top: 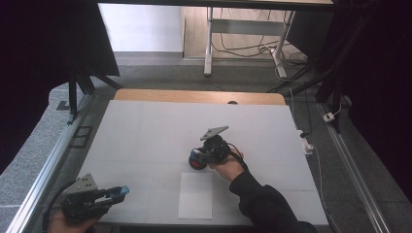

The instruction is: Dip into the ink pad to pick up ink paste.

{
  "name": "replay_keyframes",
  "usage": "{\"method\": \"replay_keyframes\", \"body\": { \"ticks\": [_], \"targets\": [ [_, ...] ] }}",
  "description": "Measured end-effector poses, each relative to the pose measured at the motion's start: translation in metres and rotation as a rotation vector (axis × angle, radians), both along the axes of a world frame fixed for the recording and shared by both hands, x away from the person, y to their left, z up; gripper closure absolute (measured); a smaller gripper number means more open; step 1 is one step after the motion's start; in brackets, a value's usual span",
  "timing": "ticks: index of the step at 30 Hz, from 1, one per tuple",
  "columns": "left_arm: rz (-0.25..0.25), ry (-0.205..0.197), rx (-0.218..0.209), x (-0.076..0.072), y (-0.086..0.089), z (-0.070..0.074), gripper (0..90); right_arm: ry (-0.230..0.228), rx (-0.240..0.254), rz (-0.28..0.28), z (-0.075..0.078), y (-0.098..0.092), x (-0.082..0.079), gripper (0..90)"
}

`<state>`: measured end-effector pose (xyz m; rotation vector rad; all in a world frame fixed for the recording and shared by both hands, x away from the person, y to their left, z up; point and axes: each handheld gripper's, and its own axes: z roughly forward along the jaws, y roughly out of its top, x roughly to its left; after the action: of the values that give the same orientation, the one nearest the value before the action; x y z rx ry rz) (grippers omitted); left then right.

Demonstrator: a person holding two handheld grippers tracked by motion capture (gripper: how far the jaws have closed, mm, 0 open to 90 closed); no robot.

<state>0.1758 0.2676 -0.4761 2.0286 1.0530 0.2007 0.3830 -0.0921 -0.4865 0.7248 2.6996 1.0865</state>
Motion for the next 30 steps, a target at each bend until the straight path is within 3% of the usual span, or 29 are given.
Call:
{"method": "replay_keyframes", "body": {
  "ticks": [5, 11, 18, 30],
  "targets": [
    [0.0, 0.0, 0.003, 0.0001, 0.0, 0.0, 68.2, -0.053, -0.051, 0.009, 0.0014, 0.0057, -0.0072, 71.6],
    [0.001, 0.001, -0.002, 0.0, 0.0006, 0.0, 68.1, -0.061, -0.078, 0.014, 0.0035, 0.0078, -0.0076, 71.3],
    [-0.001, -0.002, 0.004, -0.0005, -0.0001, 0.0, 68.1, -0.02, -0.035, 0.014, 0.0033, 0.003, -0.0027, 71.2],
    [-0.003, -0.001, -0.005, -0.0007, 0.001, 0.0002, 68.0, -0.032, -0.008, 0.021, 0.0062, -0.0002, -0.0037, 71.1]
  ]
}}
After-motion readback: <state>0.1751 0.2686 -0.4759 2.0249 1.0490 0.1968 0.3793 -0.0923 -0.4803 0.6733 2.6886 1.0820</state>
